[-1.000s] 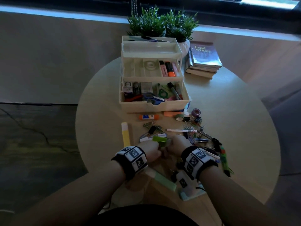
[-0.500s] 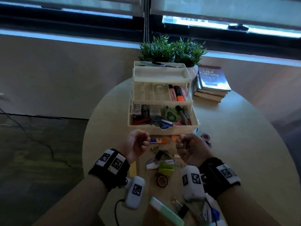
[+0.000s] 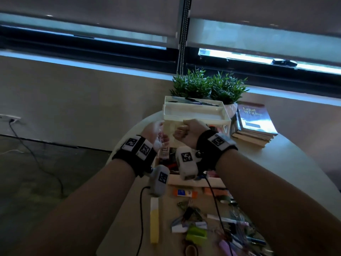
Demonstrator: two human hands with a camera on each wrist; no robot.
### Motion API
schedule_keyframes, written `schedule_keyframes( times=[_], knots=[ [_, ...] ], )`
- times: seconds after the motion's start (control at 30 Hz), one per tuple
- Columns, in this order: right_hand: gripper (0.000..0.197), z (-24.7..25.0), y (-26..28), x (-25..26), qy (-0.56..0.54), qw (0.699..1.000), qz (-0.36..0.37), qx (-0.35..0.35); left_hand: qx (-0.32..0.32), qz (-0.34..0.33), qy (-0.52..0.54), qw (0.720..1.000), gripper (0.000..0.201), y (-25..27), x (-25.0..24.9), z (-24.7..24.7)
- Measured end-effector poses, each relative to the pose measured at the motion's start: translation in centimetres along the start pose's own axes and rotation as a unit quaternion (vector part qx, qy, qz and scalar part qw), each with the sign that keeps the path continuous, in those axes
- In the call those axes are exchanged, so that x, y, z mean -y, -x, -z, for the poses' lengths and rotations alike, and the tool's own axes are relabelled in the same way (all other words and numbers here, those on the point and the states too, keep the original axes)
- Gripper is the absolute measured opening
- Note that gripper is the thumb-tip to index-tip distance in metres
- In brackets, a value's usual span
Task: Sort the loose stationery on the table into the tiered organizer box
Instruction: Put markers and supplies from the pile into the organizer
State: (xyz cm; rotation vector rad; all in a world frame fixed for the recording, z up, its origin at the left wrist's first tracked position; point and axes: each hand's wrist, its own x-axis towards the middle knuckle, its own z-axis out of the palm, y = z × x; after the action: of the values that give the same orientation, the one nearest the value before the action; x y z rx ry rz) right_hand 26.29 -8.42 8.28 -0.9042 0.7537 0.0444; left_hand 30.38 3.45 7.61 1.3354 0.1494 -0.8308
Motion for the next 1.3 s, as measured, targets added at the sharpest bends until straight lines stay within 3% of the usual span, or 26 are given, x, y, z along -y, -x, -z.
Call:
schedule_keyframes(
  times=[0.13,0.23,0.3,0.47,0.57,0.7,0.77,0.87,0.9,0.93,1.0,1.13,1.2,1.3],
  knots=[
    [0.025,-1.7,-1.5,-0.3,0.069,0.998,0.003,0.009,-0.006,-0.022,-0.012,1.0,0.033,-1.2,-0.2,0.0],
    [0.049,-1.2,-2.0,-0.4,0.093,0.994,-0.021,0.055,0.026,-0.02,-0.007,0.999,0.049,-0.3,-0.4,-0.8],
    [0.056,-0.6,-2.0,-0.1,0.101,0.991,-0.019,0.088,0.039,-0.034,-0.001,0.999,0.045,0.2,-0.6,-1.2],
    [0.043,0.0,-0.4,0.2,0.151,0.984,0.037,0.091,0.025,-0.075,0.013,0.997,0.041,2.1,-0.1,-0.6],
    [0.022,1.8,2.0,-0.4,0.183,0.977,0.093,0.057,-0.021,-0.083,-0.087,0.992,0.027,3.7,1.7,1.1],
    [0.022,5.8,6.2,-4.0,0.28,0.956,0.067,0.047,0.02,-0.061,-0.274,0.96,0.015,5.5,6.2,4.5],
    [0.02,7.6,7.6,-6.8,0.428,0.901,0.034,0.054,0.052,-0.035,-0.364,0.929,0.012,6.6,8.9,5.9],
    [0.017,10.5,7.8,-11.2,0.655,0.753,0.045,0.053,0.09,0.012,-0.474,0.876,0.011,7.6,13.0,7.5],
    [0.019,11.1,8.0,-12.5,0.693,0.718,0.051,0.043,0.101,0.034,-0.515,0.851,0.011,7.9,14.1,7.9],
    [0.023,11.8,8.1,-13.6,0.707,0.705,0.053,0.033,0.109,0.057,-0.549,0.827,0.014,8.2,15.1,8.2],
    [0.027,12.6,7.9,-15.1,0.701,0.71,0.06,0.013,0.12,0.09,-0.589,0.794,0.027,9.0,16.9,8.5],
    [0.039,12.4,6.6,-16.3,0.714,0.695,0.084,-0.018,0.096,0.086,-0.623,0.772,0.034,10.3,20.0,7.9],
    [0.043,11.5,6.1,-16.5,0.741,0.668,0.071,-0.016,0.076,0.075,-0.613,0.783,0.028,10.2,21.3,7.3],
    [0.039,10.5,5.7,-16.8,0.789,0.61,0.066,-0.024,0.042,0.055,-0.644,0.762,0.017,9.1,22.8,6.9]
  ],
)
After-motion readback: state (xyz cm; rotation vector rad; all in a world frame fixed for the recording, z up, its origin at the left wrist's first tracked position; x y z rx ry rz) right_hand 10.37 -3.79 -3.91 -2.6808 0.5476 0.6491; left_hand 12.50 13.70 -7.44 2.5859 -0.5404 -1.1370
